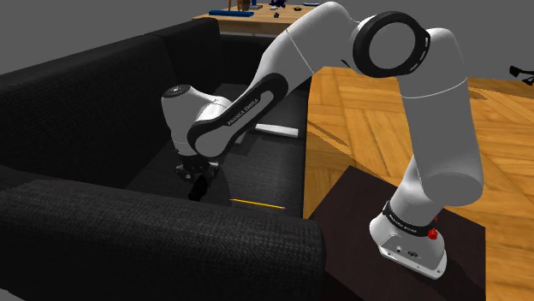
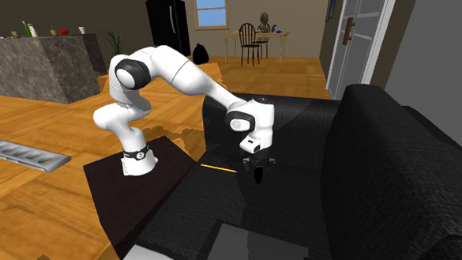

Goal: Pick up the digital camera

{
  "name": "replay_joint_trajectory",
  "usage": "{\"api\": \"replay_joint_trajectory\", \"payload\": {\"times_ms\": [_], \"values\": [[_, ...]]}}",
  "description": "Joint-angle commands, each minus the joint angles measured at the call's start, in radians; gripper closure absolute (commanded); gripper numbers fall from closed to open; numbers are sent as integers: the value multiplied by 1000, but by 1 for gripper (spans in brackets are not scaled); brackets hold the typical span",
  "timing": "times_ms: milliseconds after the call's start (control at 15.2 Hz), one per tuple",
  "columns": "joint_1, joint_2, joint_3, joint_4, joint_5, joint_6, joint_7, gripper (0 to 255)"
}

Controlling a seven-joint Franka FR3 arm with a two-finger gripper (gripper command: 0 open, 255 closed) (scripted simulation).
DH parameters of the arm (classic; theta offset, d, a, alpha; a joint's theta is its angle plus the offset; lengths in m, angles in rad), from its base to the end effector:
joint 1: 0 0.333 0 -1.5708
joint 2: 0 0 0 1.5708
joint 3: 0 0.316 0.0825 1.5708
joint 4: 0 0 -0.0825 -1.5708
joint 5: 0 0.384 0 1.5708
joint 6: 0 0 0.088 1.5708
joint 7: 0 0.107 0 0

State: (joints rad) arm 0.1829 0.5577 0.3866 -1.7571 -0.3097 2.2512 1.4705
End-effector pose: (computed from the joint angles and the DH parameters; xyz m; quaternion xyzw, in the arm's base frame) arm 0.5721 0.3293 0.2686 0.9294 -0.3686 0.0131 0.0142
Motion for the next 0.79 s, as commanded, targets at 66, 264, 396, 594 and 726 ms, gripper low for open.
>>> {"api": "replay_joint_trajectory", "payload": {"times_ms": [66, 264, 396, 594, 726], "values": [[0, 1, 0, 1, 0, 0, 0, 255], [0, 1, 0, 1, 0, 0, 0, 255], [0, 0, 0, -4, -1, 4, 1, 255], [-5, -24, 8, 2, 12, -25, -7, 255], [-9, -40, 13, 7, 20, -44, -13, 255]]}}
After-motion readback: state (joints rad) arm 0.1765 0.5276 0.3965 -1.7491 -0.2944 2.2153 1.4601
